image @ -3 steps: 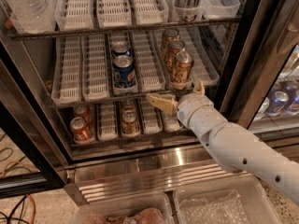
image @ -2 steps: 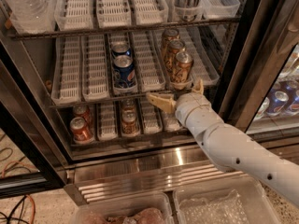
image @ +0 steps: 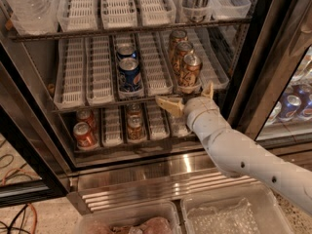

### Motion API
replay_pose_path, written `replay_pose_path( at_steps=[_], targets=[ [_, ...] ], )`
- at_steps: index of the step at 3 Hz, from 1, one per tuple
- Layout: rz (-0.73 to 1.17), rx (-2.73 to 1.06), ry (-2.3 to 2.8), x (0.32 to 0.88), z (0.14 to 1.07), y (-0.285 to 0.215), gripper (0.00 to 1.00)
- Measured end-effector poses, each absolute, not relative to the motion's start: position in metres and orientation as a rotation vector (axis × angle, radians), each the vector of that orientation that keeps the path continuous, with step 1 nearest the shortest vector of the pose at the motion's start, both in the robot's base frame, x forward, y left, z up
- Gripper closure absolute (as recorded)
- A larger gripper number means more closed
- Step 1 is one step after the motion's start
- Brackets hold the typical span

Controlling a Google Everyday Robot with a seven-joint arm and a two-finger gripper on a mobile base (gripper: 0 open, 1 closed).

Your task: Pick orange can from middle shelf of fridge

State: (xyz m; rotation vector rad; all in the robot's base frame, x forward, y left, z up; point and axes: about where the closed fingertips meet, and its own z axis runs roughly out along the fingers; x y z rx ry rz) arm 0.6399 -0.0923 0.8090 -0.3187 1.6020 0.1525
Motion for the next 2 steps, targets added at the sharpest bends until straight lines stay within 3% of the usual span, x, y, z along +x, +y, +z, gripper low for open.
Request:
replay_pose_path(
  at_steps=[2],
  targets=[
    [0.163,-0.291,1.571,0.6540,0.8244,-0.0981,0.00]
  ],
)
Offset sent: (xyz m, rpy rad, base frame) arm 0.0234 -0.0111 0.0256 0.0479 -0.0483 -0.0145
